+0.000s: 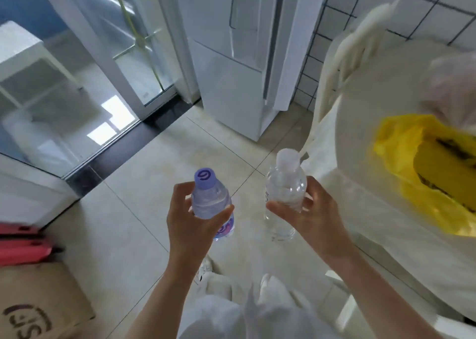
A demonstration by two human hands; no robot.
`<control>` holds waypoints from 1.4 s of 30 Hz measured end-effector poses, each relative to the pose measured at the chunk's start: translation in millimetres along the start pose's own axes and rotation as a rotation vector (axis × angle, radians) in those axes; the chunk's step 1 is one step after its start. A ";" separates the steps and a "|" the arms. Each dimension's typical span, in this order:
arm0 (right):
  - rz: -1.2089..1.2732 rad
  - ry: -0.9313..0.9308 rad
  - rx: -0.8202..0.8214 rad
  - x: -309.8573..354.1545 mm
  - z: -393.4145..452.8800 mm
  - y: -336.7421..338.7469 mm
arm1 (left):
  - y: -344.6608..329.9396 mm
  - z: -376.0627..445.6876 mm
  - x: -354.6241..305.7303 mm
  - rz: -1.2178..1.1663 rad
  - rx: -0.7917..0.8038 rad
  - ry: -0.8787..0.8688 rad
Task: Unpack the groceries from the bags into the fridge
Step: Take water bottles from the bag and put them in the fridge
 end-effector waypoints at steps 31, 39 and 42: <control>0.161 0.020 0.112 194.7 247.9 -255.1 | 142.0 354.3 15.4 0.085 -0.070 -0.168; 0.234 0.035 0.010 248.0 352.0 -229.3 | 93.3 478.4 -22.1 -0.019 0.003 -0.186; 0.288 0.034 -0.074 266.8 385.3 -219.2 | 74.2 525.1 -30.4 -0.064 0.059 -0.188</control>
Point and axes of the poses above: each hand's wrist, its own z-axis towards the middle knuckle, its own y-axis out of the back of the hand, x = y × z, the point moved 4 cm from there along z, towards the middle knuckle, and after that the axes turned 8 degrees about -y, right-handed, at the moved point
